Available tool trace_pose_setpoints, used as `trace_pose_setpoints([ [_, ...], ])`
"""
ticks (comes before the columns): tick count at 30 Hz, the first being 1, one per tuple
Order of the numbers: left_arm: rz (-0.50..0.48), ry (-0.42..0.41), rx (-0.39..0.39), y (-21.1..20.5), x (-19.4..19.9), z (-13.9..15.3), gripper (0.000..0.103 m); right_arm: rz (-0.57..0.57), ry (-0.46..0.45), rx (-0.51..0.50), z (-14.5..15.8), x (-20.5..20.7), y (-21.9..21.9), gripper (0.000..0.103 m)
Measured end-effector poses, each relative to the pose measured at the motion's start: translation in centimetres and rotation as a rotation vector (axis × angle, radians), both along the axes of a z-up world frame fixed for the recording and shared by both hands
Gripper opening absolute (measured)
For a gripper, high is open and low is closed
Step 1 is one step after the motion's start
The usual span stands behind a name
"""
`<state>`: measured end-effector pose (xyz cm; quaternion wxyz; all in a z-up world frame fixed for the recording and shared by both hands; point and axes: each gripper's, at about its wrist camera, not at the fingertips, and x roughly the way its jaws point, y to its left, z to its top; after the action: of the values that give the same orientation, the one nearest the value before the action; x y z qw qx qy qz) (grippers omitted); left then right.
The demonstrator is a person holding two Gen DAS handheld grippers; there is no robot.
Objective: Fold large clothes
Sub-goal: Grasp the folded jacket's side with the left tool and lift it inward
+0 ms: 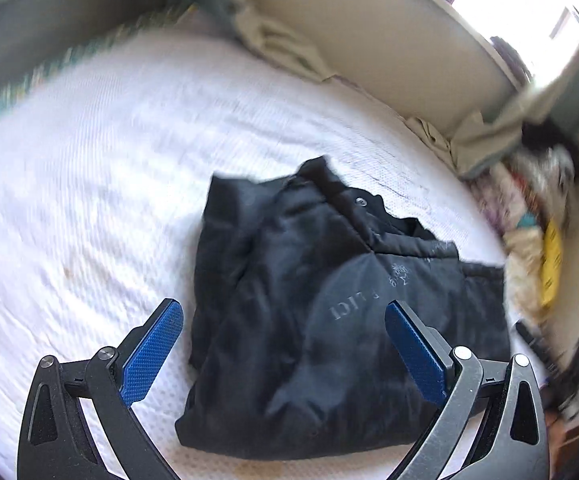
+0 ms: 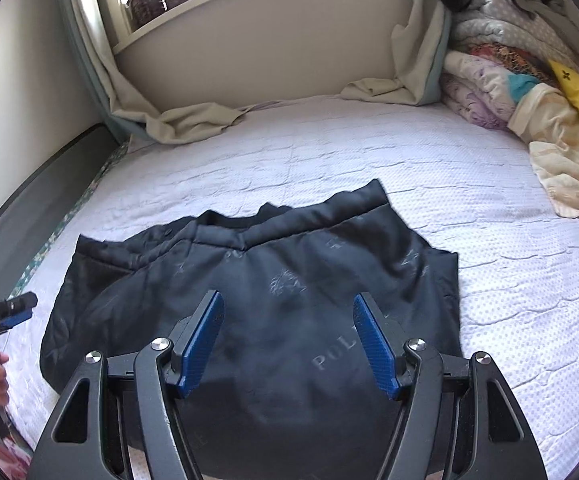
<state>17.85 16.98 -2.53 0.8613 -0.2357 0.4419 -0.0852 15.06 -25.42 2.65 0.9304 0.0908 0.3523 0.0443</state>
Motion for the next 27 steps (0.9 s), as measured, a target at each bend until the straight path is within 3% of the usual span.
trace_pose_setpoints([
  [4, 0.042, 0.073, -0.140, 2.3, 0.1, -2.4, 0.102, 0.001, 0.010, 0.007, -0.3, 0.3, -0.1, 0.066],
  [10, 0.045, 0.158, -0.281, 2.9, 0.7, -5.5, 0.102, 0.008, 0.027, 0.018, -0.7, 0.5, 0.1, 0.066],
  [21, 0.017, 0.271, -0.367, 0.4, 2.3, -9.9, 0.103, 0.025, 0.038, 0.026, -0.8, 0.5, 0.2, 0.066],
  [27, 0.002, 0.246, -0.372, -0.4, 2.3, -10.1, 0.102, 0.035, 0.036, 0.036, -0.6, 0.4, 0.3, 0.066],
])
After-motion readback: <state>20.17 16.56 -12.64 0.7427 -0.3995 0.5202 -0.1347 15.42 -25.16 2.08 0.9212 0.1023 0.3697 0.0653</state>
